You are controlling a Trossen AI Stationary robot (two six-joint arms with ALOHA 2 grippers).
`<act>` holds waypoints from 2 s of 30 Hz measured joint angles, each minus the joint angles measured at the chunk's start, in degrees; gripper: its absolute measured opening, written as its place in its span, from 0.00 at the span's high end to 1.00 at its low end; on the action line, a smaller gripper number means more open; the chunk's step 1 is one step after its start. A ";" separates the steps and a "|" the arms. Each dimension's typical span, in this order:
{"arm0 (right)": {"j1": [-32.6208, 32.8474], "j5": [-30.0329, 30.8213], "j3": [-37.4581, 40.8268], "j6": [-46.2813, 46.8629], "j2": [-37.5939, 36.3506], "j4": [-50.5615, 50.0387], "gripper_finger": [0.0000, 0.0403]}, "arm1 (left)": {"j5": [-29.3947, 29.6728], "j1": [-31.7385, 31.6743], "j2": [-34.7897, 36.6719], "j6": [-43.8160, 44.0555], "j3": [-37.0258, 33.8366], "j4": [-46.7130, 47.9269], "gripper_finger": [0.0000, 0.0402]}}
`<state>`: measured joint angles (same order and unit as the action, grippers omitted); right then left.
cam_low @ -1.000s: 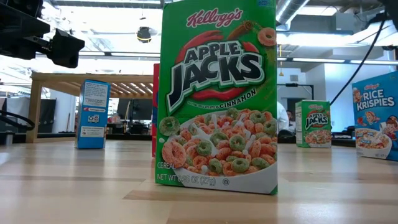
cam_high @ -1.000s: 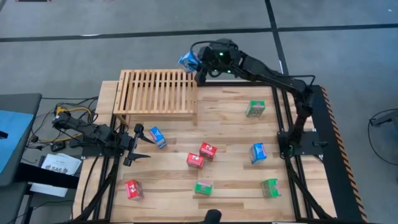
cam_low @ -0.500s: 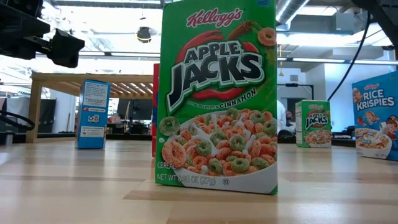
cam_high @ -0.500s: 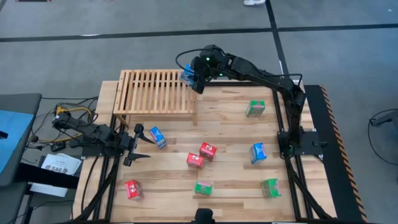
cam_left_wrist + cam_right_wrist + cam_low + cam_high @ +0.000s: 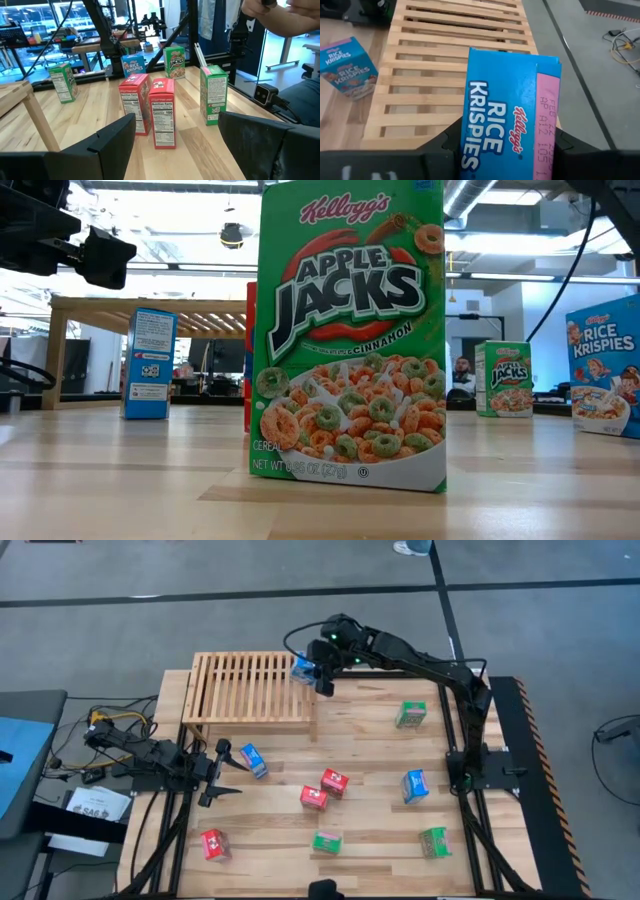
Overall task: Stack cereal on shelf
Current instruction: Put the middle blue cereal box on the shelf
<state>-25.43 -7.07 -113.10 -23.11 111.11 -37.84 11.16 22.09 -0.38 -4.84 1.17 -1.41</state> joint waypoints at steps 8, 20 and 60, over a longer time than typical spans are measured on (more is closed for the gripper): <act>0.22 -0.42 -0.01 -0.97 0.41 -0.02 0.53 | 0.00 0.01 0.00 -0.10 0.00 -0.01 0.32; 0.13 -0.39 0.02 -1.83 1.70 0.38 0.39 | 0.00 0.00 0.00 -0.03 -0.01 0.00 0.32; -0.23 3.37 -13.22 5.82 0.75 -18.50 0.24 | 0.00 0.02 0.02 -0.13 -0.02 -0.02 0.32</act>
<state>-25.67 -3.70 -126.32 -17.29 111.86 -56.34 11.16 22.10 -0.37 -4.97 1.15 -1.43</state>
